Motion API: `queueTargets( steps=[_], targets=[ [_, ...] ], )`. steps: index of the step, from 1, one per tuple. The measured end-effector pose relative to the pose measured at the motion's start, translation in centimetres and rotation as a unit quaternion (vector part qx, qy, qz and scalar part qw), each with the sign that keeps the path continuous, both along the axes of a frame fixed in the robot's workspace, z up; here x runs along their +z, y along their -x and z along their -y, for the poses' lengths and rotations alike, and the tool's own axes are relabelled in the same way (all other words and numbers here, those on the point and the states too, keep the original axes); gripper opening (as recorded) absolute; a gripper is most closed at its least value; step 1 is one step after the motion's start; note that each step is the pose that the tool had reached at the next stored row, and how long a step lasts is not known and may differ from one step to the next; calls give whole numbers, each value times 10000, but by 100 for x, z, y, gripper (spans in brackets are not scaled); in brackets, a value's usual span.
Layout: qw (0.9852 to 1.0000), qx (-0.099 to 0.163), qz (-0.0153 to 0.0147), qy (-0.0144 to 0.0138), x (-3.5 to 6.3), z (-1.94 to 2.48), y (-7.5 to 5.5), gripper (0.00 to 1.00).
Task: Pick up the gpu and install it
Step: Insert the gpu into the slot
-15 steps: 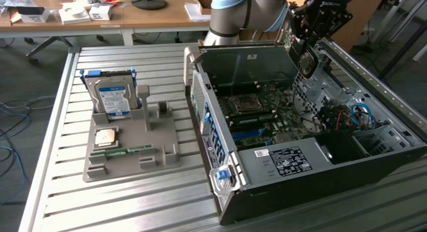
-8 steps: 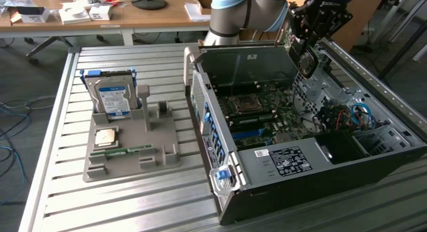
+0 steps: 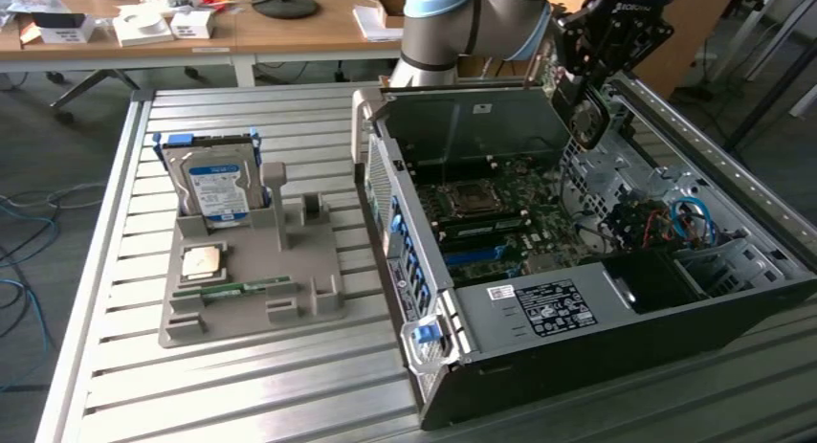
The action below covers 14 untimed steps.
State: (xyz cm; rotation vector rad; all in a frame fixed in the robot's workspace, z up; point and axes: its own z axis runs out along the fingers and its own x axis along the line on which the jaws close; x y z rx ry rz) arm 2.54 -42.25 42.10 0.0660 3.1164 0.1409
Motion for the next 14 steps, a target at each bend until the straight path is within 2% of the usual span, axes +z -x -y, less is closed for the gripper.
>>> queueTargets(
  steps=[7,14],
  targets=[
    [9993,380,0,1,-1,0,0,26],
    [9969,783,0,1,-2,0,0,26]
  ],
)
